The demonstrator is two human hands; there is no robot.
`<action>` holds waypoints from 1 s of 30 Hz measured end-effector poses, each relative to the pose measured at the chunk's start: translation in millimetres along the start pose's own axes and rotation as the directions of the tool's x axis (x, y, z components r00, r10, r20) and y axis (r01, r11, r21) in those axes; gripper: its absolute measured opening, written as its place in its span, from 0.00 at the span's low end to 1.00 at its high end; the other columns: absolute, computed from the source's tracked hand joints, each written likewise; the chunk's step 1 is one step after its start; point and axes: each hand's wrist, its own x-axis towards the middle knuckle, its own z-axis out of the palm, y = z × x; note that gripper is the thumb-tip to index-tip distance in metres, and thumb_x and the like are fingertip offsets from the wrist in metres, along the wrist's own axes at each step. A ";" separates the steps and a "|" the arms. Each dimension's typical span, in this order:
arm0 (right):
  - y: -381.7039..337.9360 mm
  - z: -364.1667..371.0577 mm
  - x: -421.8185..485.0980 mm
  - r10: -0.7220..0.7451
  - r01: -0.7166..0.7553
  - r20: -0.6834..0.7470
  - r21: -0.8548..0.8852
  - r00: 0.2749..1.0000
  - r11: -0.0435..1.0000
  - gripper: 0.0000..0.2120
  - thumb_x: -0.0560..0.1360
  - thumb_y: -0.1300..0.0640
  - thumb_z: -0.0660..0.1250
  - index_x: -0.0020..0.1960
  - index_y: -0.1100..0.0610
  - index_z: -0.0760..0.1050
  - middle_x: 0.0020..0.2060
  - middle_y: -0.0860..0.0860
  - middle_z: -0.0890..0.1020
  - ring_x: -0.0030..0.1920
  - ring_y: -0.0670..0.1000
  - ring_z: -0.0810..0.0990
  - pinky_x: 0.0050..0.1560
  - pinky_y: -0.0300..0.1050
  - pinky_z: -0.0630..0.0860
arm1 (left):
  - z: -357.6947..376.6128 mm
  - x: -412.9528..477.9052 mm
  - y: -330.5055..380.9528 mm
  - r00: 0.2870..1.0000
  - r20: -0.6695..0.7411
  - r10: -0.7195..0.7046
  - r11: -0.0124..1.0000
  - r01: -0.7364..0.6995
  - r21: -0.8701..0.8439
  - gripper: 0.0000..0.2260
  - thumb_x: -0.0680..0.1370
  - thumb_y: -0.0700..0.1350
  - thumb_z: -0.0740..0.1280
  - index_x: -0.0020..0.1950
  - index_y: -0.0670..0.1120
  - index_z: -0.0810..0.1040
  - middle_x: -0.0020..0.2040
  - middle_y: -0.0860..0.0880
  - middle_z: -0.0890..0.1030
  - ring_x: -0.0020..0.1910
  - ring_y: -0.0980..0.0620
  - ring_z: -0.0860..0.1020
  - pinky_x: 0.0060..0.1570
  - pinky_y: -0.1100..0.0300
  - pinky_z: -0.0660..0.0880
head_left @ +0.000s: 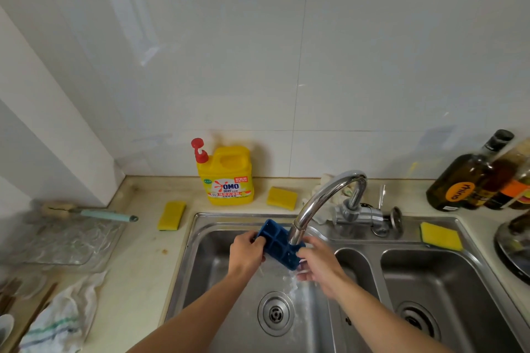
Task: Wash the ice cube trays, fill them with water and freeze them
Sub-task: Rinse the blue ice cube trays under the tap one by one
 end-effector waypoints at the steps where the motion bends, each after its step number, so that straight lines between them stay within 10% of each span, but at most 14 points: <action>1: -1.7 -1.3 0.0 0.007 -0.007 0.006 -0.030 1.000 1.000 0.14 0.79 0.66 0.65 0.62 0.54 0.74 0.47 0.61 0.85 0.39 0.57 0.85 0.37 0.48 0.83 | -3.0 2.4 2.9 0.999 0.033 0.008 0.999 -0.009 0.033 0.09 0.80 0.39 0.64 0.49 0.44 0.84 0.36 0.46 0.83 0.27 0.56 0.78 0.29 0.63 0.75; 7: -2.0 2.1 1.7 0.046 -0.047 -0.014 -0.141 0.999 0.989 0.07 0.81 0.67 0.62 0.52 0.62 0.79 0.35 0.59 0.84 0.27 0.52 0.79 0.30 0.45 0.76 | -9.0 11.7 31.4 0.965 0.255 0.057 0.976 -0.107 0.189 0.10 0.81 0.39 0.64 0.60 0.46 0.81 0.41 0.47 0.85 0.32 0.54 0.83 0.32 0.64 0.79; 14: -4.2 2.8 1.1 -0.033 0.012 -0.155 -0.133 0.987 0.991 0.06 0.79 0.63 0.64 0.49 0.66 0.78 0.28 0.57 0.79 0.24 0.52 0.77 0.26 0.44 0.72 | 9.3 -4.7 12.3 0.932 0.336 -0.134 0.968 0.195 -0.156 0.14 0.80 0.40 0.65 0.65 0.45 0.74 0.55 0.42 0.84 0.53 0.43 0.84 0.44 0.54 0.82; 19: -10.4 4.5 -5.8 -0.118 0.065 -0.169 -0.293 0.978 0.954 0.06 0.78 0.62 0.65 0.46 0.64 0.77 0.28 0.56 0.81 0.24 0.50 0.79 0.24 0.42 0.73 | 33.8 -11.4 3.5 0.905 0.346 -0.247 0.859 0.370 -0.354 0.11 0.78 0.36 0.61 0.59 0.41 0.77 0.51 0.39 0.85 0.48 0.42 0.83 0.48 0.47 0.83; 26: -9.3 1.4 -12.4 -0.050 0.023 -0.047 -0.454 0.998 0.891 0.05 0.78 0.61 0.63 0.48 0.61 0.76 0.38 0.59 0.86 0.33 0.54 0.87 0.31 0.44 0.82 | 37.0 -11.7 2.9 0.956 0.231 -0.180 0.958 0.223 -0.177 0.08 0.79 0.37 0.60 0.54 0.42 0.78 0.47 0.39 0.84 0.42 0.42 0.83 0.39 0.50 0.82; 30: -12.4 -0.2 -9.1 -0.054 0.048 -0.006 -0.356 0.999 0.933 0.08 0.77 0.60 0.66 0.55 0.58 0.79 0.46 0.56 0.86 0.43 0.55 0.87 0.42 0.51 0.86 | 27.5 -8.6 4.5 0.969 0.234 -0.077 0.997 0.069 0.041 0.09 0.78 0.39 0.61 0.55 0.43 0.79 0.50 0.42 0.84 0.51 0.43 0.83 0.54 0.45 0.82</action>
